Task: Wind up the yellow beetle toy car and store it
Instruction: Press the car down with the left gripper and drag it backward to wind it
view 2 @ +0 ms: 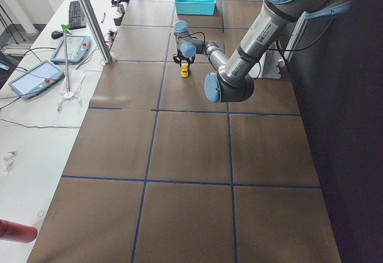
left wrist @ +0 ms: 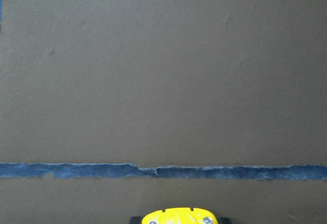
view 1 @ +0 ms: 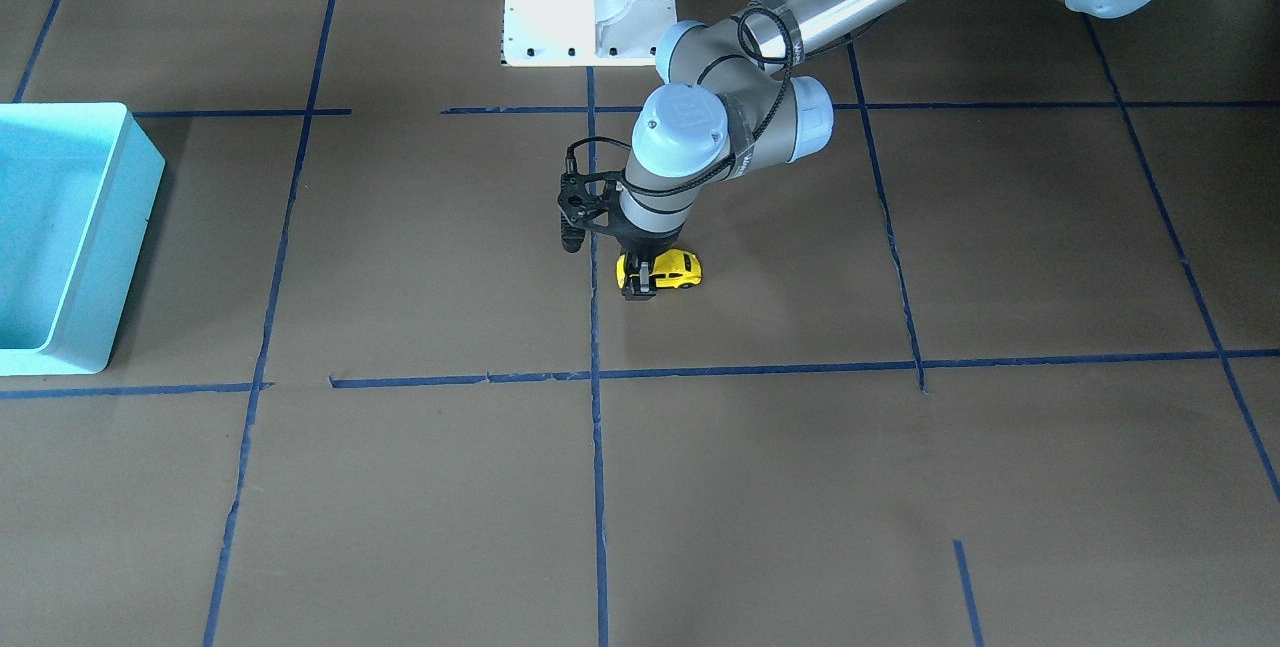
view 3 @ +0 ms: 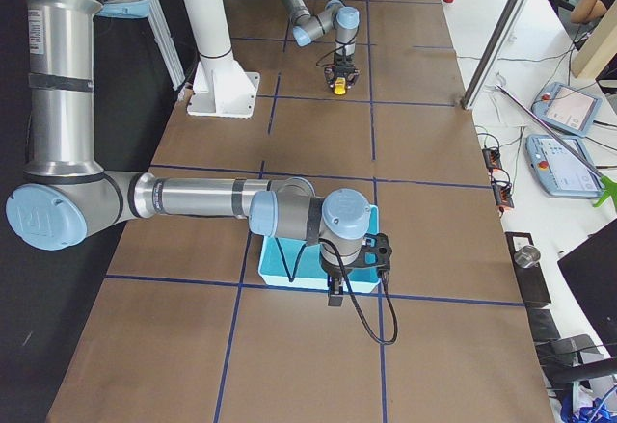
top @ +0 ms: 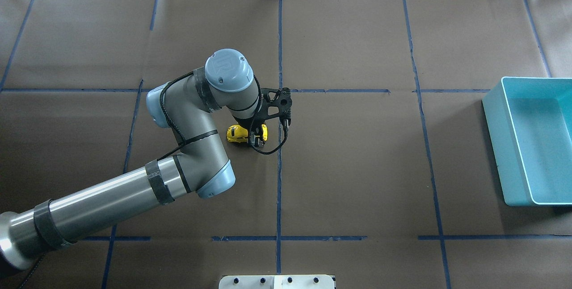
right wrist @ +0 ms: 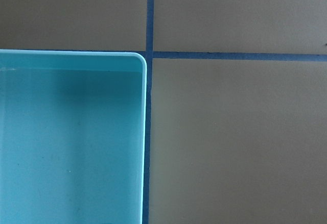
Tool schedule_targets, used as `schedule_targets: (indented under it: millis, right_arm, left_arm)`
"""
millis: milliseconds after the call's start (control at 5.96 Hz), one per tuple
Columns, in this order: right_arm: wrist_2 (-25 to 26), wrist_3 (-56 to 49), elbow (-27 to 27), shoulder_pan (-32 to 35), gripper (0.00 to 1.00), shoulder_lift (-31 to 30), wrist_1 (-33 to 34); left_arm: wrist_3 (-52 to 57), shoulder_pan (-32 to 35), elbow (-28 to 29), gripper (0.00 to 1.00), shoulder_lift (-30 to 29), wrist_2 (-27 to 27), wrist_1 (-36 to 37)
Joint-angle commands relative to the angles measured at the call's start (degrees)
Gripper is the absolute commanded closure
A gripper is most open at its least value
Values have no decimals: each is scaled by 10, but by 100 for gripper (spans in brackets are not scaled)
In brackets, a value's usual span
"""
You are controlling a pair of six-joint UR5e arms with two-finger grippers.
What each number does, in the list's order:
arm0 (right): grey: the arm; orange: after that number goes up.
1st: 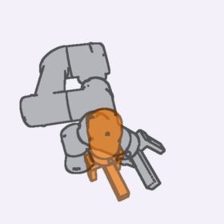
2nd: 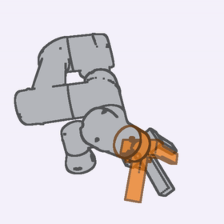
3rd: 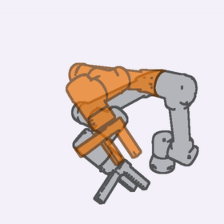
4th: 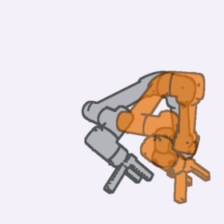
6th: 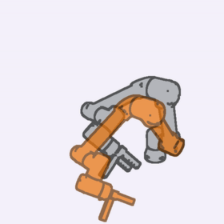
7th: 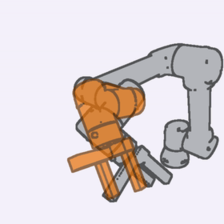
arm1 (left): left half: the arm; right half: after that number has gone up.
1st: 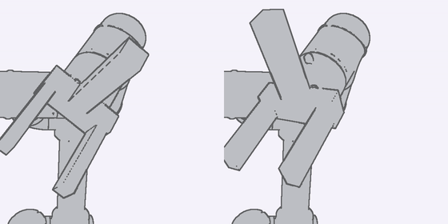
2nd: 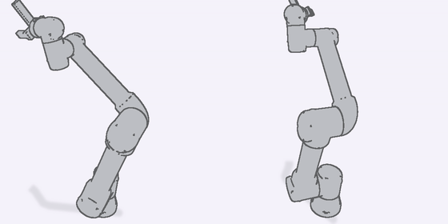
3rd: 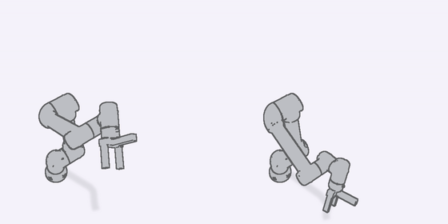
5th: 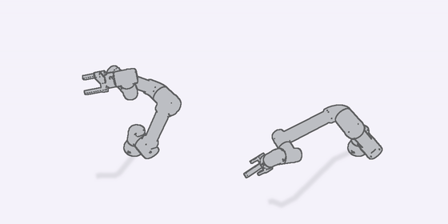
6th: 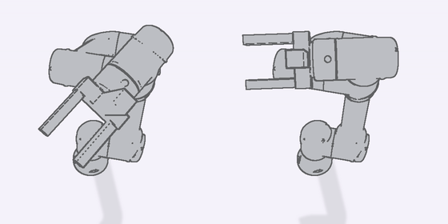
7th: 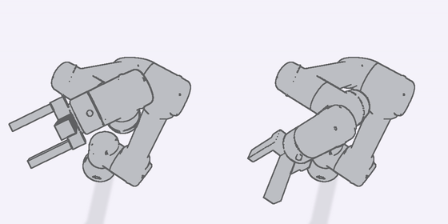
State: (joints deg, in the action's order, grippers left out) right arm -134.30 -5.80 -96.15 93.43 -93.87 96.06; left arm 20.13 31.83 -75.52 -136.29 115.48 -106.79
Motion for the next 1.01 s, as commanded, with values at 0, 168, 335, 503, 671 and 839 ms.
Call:
schedule_targets:
  millis: [0, 168, 335, 503, 671, 839]
  right_arm:
    - [0, 0, 0, 0, 0, 0, 0]
    - [0, 0, 0, 0, 0, 0, 0]
    - [0, 0, 1, 0, 0, 0, 0]
    - [0, 0, 1, 0, 0, 0, 1]
    - [0, 0, 1, 0, 0, 0, 0]
    - [0, 0, 1, 0, 0, 0, 1]
  left_arm:
    - [23, 2, -23, 95, 25, 1, 0]
    - [24, 5, -30, 95, 30, 1, 0]
    - [25, 4, -36, 95, 37, 1, 0]
    - [25, 4, -36, 95, 37, 1, 0]
    - [44, 3, -35, 69, 37, 0, 1]
    - [61, 2, -35, 1, 37, -3, 2]
